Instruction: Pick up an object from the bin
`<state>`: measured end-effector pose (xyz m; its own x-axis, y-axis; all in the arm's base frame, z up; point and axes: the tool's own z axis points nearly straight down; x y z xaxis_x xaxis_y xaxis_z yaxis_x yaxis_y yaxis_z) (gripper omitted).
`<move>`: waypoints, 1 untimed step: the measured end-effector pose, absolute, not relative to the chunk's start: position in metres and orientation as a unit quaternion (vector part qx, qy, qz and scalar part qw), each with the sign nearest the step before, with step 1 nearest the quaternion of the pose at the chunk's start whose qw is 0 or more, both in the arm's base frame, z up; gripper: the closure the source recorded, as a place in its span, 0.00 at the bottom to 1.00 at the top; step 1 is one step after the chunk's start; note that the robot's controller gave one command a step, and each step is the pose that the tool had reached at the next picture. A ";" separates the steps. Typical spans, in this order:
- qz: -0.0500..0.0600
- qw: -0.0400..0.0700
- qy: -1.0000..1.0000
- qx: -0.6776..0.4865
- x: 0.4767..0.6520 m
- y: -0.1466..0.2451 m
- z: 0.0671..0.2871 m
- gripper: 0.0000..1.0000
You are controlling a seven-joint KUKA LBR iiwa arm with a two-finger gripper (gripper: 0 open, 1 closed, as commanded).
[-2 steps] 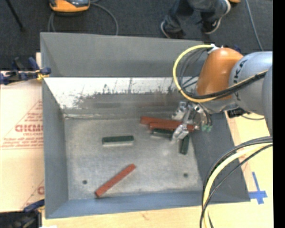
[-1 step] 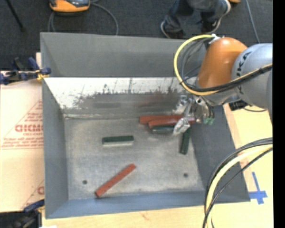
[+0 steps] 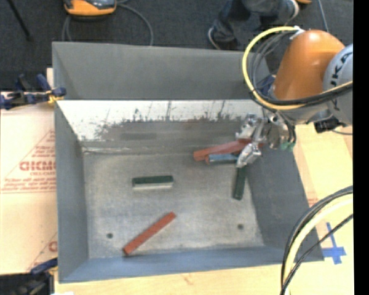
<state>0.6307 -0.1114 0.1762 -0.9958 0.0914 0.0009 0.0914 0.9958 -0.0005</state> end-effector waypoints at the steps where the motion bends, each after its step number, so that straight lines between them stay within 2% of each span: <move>1: 0.001 -0.001 -0.999 -0.035 0.624 -0.111 0.244 1.00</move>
Offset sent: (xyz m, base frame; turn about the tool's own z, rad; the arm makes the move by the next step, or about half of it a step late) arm 0.0030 0.0046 0.1502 -0.0027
